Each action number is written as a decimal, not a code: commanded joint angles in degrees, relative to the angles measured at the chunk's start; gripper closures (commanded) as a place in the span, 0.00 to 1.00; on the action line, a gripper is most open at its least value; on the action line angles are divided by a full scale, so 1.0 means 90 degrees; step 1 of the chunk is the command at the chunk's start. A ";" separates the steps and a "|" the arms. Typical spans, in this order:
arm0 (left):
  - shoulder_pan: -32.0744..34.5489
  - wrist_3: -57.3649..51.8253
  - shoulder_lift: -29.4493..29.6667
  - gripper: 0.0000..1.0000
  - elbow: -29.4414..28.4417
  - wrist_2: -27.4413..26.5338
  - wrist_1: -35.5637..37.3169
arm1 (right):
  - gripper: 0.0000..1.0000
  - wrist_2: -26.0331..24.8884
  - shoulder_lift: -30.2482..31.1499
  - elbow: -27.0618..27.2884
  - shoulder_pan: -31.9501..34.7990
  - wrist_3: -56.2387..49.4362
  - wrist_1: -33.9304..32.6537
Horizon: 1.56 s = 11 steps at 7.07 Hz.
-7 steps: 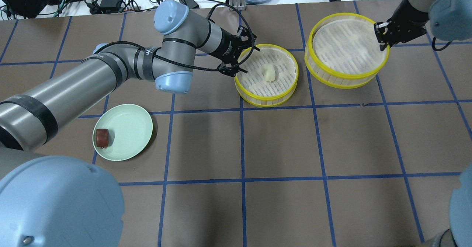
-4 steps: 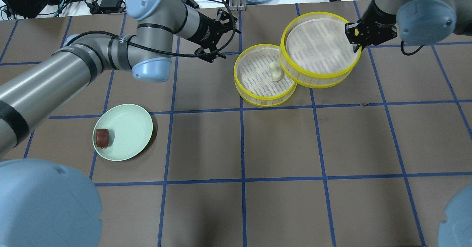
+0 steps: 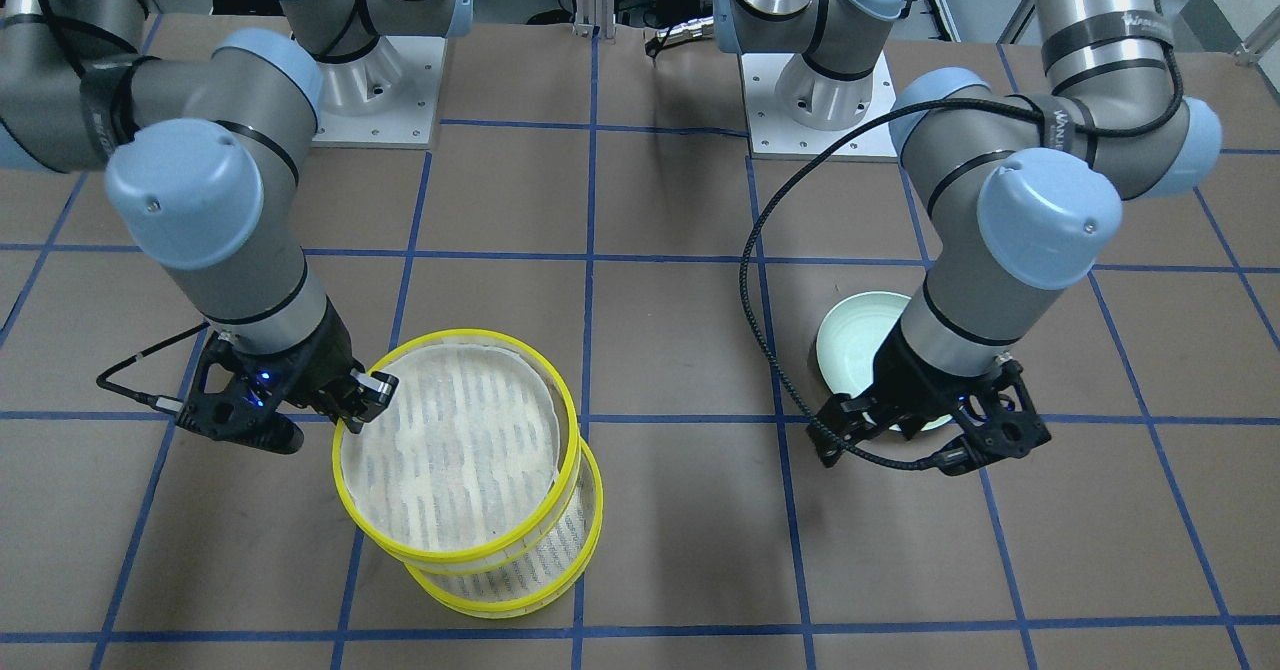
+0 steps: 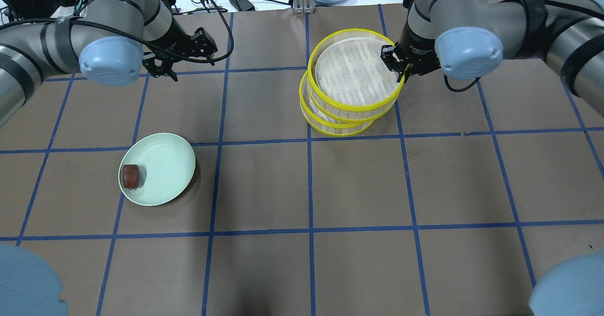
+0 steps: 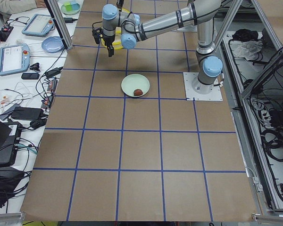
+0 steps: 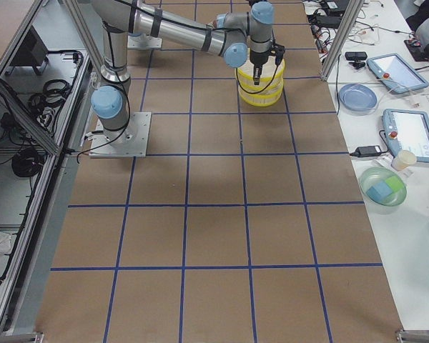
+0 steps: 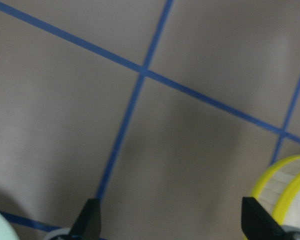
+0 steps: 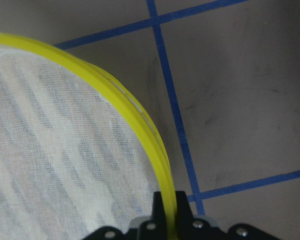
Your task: Stack buns with steamer
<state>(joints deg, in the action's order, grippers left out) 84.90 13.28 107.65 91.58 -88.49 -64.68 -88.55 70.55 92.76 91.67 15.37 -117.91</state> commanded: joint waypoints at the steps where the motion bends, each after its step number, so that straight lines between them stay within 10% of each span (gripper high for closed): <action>1: -0.1000 -0.1623 -0.0416 0.00 0.0127 -0.0402 -0.1169 | 1.00 0.0025 -0.0495 0.0006 0.0078 0.0127 -0.0695; 8: -0.2051 -0.2326 0.0382 0.07 0.1358 -0.0295 -0.1359 | 1.00 0.0240 -0.0583 0.0006 0.0078 0.0186 -0.0659; 11: -0.2041 -0.2326 0.0549 0.46 0.1348 -0.0382 -0.1349 | 1.00 0.0240 -0.0593 0.0006 0.0078 0.0215 -0.0659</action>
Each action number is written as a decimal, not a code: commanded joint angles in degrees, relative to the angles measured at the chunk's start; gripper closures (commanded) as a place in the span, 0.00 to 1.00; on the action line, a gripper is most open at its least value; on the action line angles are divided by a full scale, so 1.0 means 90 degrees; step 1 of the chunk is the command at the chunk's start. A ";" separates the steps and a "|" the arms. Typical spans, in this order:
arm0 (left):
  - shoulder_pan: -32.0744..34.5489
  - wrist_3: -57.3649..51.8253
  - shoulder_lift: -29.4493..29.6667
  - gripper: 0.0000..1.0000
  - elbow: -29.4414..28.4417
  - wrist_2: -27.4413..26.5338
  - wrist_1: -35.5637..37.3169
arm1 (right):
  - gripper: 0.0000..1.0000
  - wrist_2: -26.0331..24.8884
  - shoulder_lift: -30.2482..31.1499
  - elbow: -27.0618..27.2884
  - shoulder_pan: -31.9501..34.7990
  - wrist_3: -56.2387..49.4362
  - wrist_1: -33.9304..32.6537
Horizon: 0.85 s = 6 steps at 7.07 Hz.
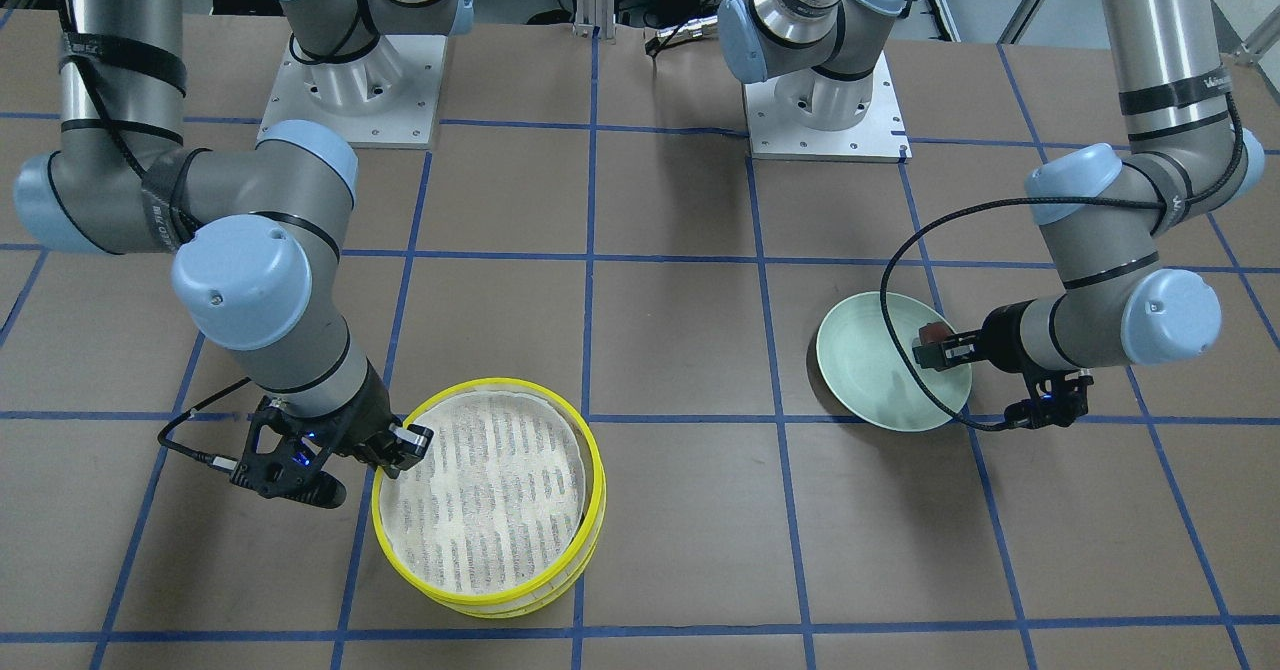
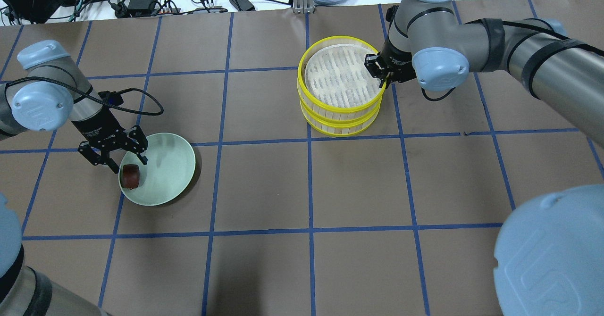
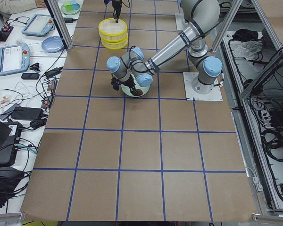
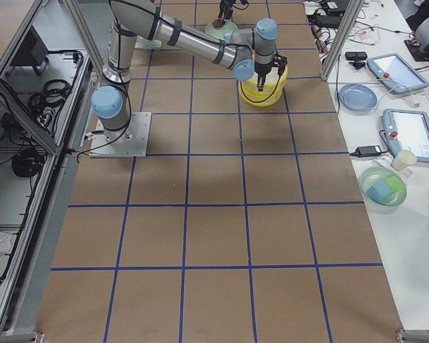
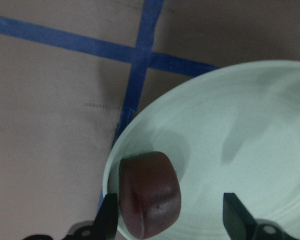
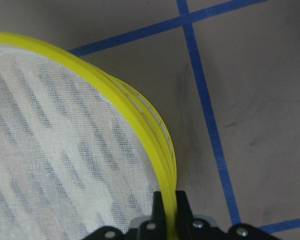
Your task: Stack buns with steamer
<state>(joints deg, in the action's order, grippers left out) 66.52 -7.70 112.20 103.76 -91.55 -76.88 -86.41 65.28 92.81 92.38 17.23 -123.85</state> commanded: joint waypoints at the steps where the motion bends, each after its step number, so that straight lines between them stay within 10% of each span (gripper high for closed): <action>1: 0.0002 -0.0004 0.0072 0.94 -0.0024 -0.0043 0.0007 | 1.00 -0.0008 -0.0008 0.0000 0.0000 0.0009 0.0011; 6: 0.0050 0.0493 -0.0082 1.00 -0.0529 0.0044 0.0037 | 1.00 -0.0115 0.0002 0.0000 0.0000 0.0029 0.0186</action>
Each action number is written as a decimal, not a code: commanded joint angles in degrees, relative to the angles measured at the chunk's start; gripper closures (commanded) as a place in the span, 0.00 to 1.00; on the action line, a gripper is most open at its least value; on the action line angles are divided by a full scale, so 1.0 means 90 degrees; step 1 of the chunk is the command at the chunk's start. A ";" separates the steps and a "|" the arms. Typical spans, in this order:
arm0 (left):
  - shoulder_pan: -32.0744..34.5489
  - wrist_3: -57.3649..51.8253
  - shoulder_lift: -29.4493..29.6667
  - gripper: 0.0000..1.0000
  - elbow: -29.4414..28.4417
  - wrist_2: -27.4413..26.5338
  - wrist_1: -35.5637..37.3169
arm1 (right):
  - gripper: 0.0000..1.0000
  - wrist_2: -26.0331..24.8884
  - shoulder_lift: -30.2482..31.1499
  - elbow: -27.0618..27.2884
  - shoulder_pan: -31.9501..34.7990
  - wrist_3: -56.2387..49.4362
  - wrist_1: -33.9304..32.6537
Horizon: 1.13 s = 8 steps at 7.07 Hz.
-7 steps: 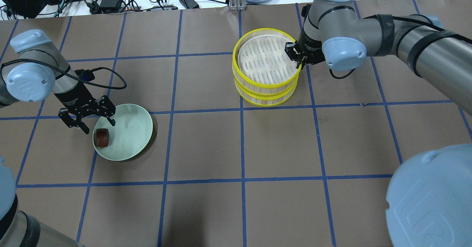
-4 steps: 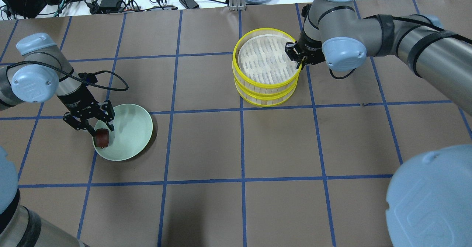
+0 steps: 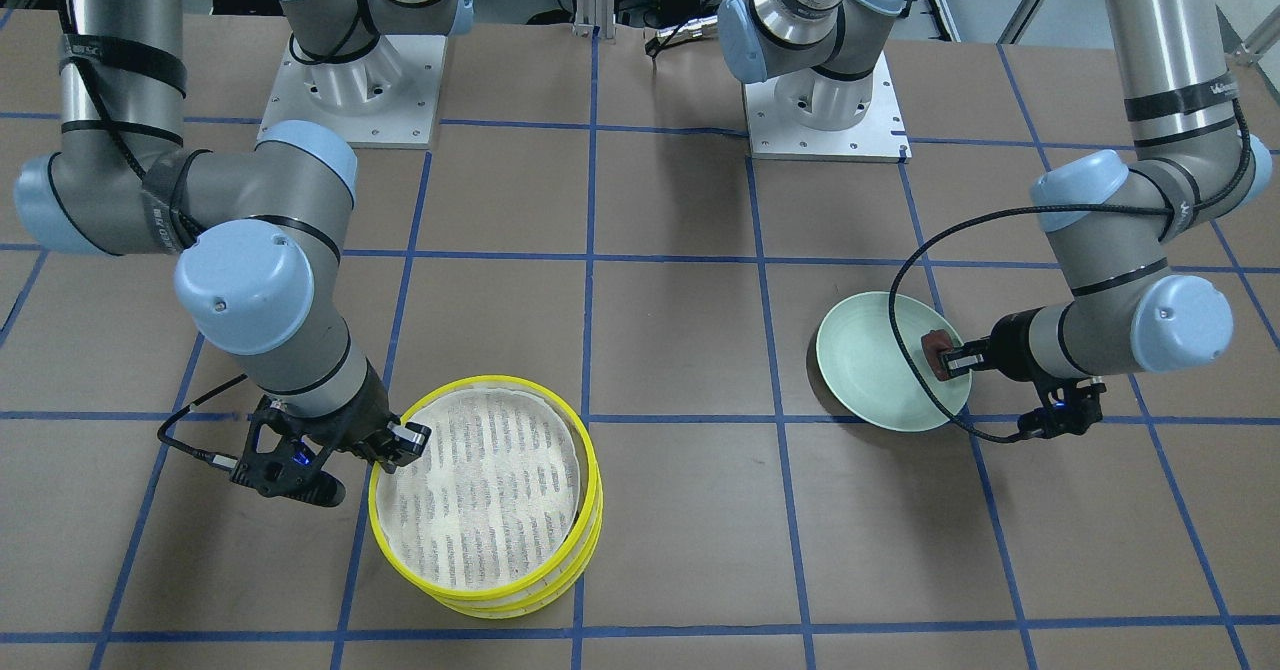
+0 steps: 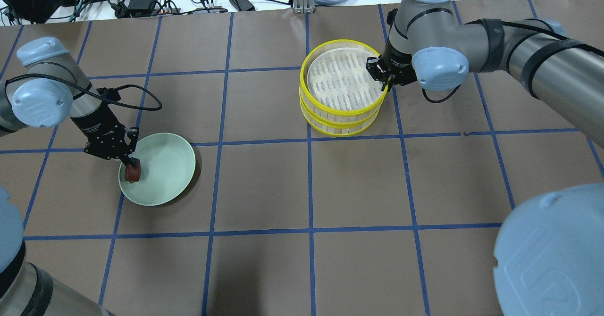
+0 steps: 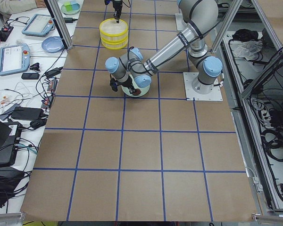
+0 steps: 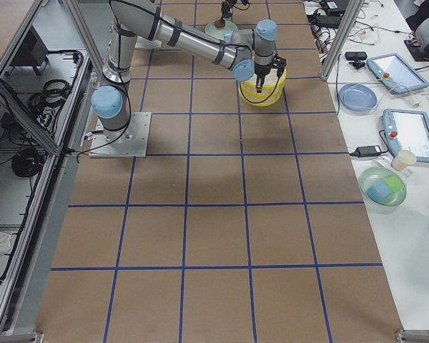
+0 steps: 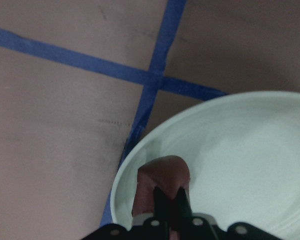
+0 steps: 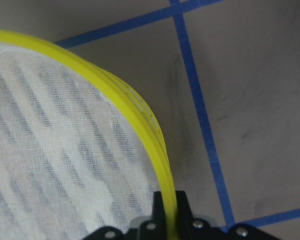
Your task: Stack buns with steamer
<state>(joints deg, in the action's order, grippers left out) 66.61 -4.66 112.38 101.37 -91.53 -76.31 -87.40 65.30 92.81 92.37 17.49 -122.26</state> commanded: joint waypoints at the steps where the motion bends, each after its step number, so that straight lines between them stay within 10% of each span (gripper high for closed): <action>1: 0.0098 0.0814 -0.0210 1.00 -0.0461 0.0063 0.0012 | 0.78 -0.0005 0.0001 0.0000 0.0000 0.0010 0.0011; 2: 0.0215 0.1033 -0.0278 1.00 -0.0666 0.0285 0.0012 | 0.21 -0.0025 0.0001 0.0000 0.0000 0.0146 0.0020; 3: 0.0265 0.1054 -0.0366 1.00 -0.0881 0.0616 0.0012 | 0.08 -0.0035 0.0001 0.0000 0.0000 0.0215 0.0020; 8: 0.1094 0.2410 -0.0951 1.00 -0.1468 0.1370 0.0031 | 0.08 0.0034 0.0078 -0.0136 0.0000 0.0440 -0.0097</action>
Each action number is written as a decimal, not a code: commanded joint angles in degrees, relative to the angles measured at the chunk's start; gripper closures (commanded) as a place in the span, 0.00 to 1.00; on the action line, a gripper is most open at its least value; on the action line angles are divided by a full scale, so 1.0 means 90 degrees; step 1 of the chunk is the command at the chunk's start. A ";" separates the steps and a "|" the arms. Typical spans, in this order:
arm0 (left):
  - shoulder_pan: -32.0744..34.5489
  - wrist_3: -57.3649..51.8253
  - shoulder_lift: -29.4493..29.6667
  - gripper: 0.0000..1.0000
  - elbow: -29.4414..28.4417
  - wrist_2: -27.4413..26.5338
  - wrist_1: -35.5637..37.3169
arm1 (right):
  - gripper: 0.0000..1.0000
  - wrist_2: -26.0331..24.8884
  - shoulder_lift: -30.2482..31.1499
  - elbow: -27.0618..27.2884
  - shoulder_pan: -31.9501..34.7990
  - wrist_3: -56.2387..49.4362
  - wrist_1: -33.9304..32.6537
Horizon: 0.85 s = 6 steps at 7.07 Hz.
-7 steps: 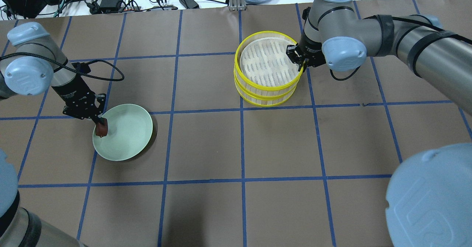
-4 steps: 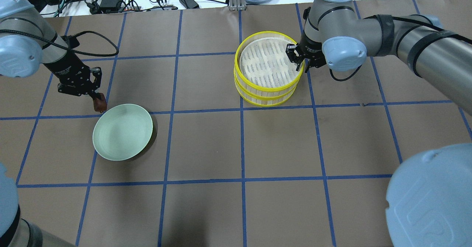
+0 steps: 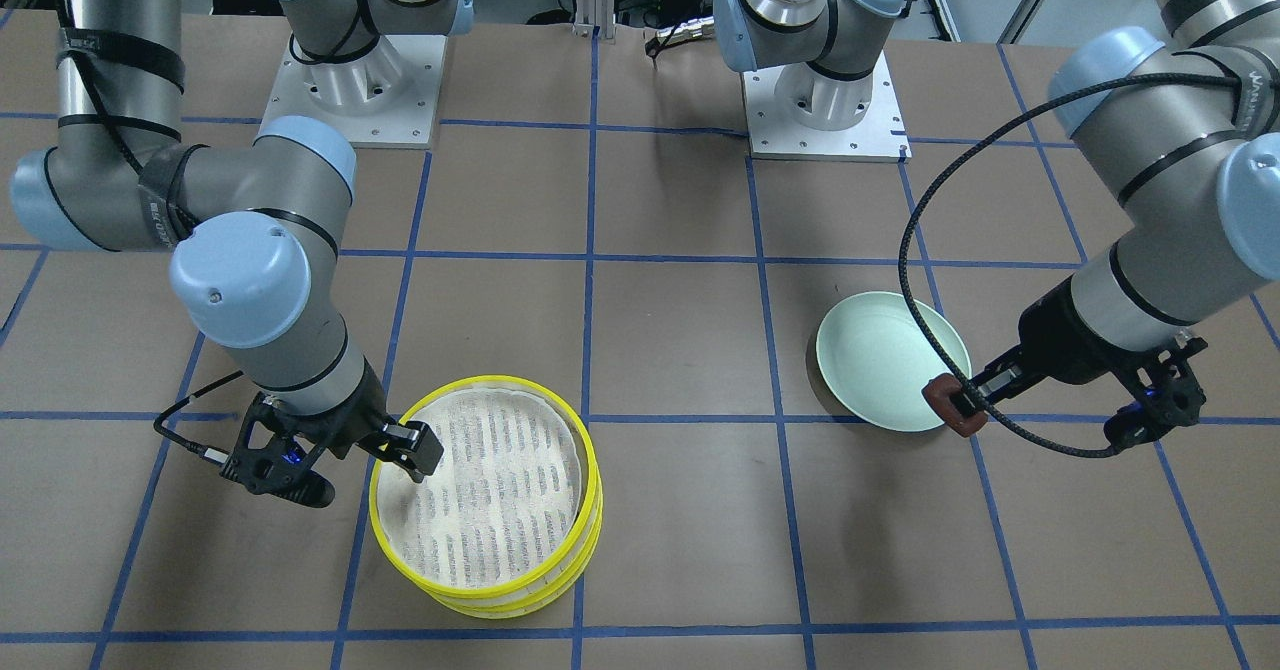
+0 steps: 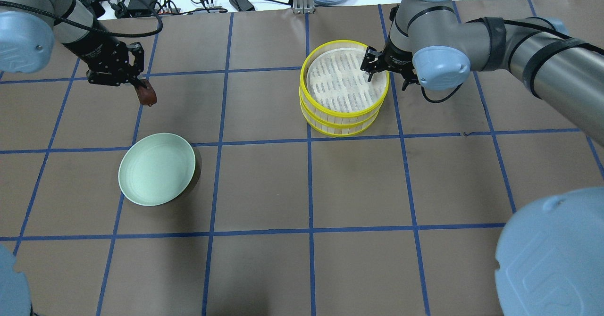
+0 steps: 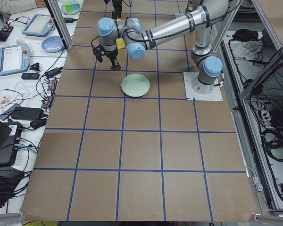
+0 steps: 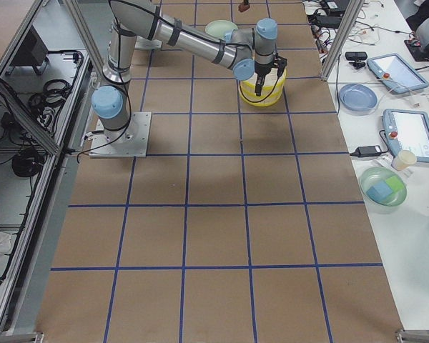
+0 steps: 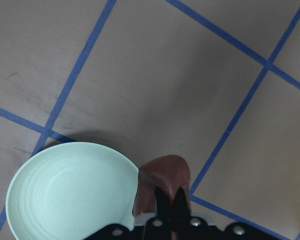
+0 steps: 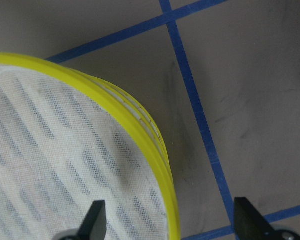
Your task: Stack buns with steamer
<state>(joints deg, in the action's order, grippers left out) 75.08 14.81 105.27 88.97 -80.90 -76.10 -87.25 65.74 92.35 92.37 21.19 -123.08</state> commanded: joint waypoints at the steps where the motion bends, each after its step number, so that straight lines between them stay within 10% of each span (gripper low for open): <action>1: 0.0280 0.0490 -0.0260 1.00 -0.0129 0.0335 0.0105 | 0.04 -0.0051 0.0078 -0.0230 -0.0009 -0.0059 0.0042; 6: 0.1451 0.2889 -0.0076 1.00 -0.0042 0.0803 0.1939 | 0.01 -0.0735 0.2280 -0.0310 -0.0176 -0.1115 0.2333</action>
<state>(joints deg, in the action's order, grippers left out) 85.77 34.61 103.80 88.08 -75.69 -63.00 -93.65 80.10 89.59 90.49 11.72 -108.07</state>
